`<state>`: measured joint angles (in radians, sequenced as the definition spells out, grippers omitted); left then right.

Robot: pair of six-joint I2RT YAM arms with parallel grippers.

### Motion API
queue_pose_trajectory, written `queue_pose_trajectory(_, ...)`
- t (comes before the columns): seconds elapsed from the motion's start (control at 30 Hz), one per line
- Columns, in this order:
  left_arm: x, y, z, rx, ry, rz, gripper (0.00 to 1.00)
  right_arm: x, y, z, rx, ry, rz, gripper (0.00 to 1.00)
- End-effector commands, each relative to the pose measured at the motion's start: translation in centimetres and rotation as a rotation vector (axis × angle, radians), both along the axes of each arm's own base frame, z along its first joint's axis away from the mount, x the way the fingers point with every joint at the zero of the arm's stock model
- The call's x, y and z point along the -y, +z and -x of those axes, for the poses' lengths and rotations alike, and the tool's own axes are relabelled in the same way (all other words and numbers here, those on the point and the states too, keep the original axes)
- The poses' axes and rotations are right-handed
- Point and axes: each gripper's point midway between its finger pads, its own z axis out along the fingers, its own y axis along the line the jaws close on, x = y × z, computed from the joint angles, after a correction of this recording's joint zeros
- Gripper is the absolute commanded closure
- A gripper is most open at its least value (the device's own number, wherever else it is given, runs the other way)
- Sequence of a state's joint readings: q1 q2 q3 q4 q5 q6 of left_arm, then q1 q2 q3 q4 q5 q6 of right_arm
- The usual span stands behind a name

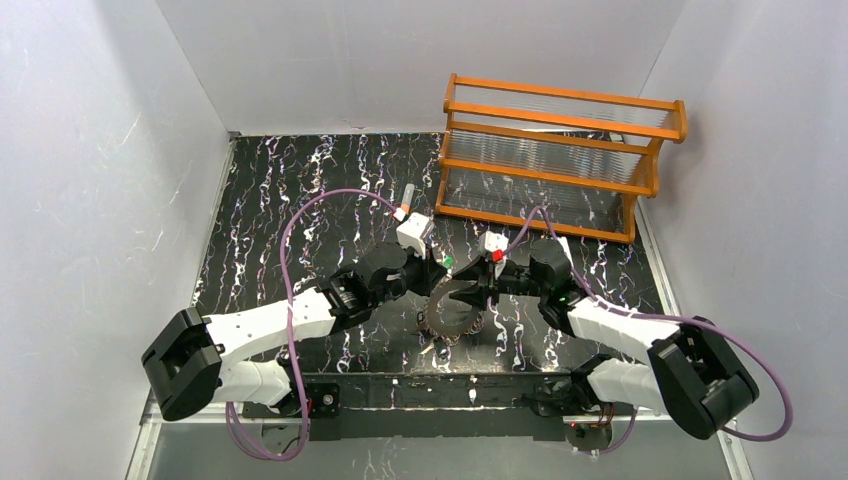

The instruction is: Remove the keys from the keyring

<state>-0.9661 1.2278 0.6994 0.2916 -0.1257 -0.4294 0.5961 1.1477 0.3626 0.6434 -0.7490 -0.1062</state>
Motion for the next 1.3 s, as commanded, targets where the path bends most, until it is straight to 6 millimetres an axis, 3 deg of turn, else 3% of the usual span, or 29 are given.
queue_pose_trajectory(0.0, 0.7, 2.4, -0.1, 0.045, -0.023, 0.055, 1.00, -1.1, 2.6, 0.1, 0.080, 0.068, -0.097, 0.45)
queue_pose_trajectory(0.7, 1.3, 3.2, 0.1, 0.034, -0.034, 0.097, 1.00, -3.0, 1.6, 0.1, 0.046, 0.103, -0.121, 0.59)
queue_pose_trajectory(0.8, 1.3, 3.2, 0.1, 0.034, -0.033, 0.099, 1.00, -3.0, 1.5, 0.0, 0.047, 0.093, -0.121, 0.70)
queue_pose_trajectory(0.97, 0.8, 3.3, -0.1, 0.039, -0.008, 0.093, 1.00, -2.6, 1.2, -0.2, 0.052, 0.062, -0.113, 0.99)
queue_pose_trajectory(1.27, -1.6, 2.5, -0.8, 0.040, 0.096, 0.045, 1.00, -1.5, 2.4, -0.1, 0.095, 0.000, -0.142, 0.99)
